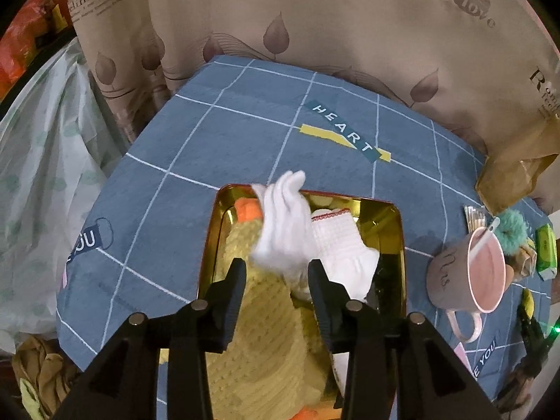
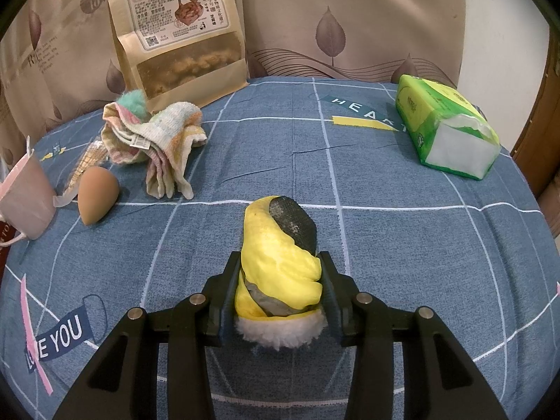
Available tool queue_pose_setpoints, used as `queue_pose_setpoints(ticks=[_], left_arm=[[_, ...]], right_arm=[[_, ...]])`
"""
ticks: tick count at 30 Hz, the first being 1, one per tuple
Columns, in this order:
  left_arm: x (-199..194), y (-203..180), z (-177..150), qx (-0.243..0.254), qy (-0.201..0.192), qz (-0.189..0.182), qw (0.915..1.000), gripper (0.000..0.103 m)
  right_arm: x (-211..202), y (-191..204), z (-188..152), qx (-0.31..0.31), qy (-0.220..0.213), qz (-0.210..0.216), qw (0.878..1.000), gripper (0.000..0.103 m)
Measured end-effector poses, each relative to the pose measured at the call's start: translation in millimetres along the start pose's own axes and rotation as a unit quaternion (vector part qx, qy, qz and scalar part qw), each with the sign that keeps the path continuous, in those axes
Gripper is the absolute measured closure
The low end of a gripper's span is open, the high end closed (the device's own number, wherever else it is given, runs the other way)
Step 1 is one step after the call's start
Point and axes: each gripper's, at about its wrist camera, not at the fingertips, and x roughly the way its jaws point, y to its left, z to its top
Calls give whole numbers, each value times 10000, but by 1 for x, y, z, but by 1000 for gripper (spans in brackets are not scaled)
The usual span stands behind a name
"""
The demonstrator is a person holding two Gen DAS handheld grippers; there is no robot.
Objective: Organize soft objects
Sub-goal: 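Carry the white sock into the gold tray and open the left tool, then carry the yellow plush bird into the gold tray and open the right tool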
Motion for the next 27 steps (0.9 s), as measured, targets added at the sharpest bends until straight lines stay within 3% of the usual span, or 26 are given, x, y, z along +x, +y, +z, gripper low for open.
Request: queue_pose_setpoints(ticks=[8, 17, 27], left_arm=[[-21, 12, -15, -38, -180, 47, 9998, 66], [-62, 0, -53, 212, -807, 546, 9950, 62], [-72, -15, -94, 338, -1135, 421, 9921, 58]], right_arm=[[1, -2, 1, -60, 3, -50, 10000, 63], [0, 2, 0, -82, 6, -63, 9999, 63], [-8, 3, -2, -26, 9, 94, 10000, 67]])
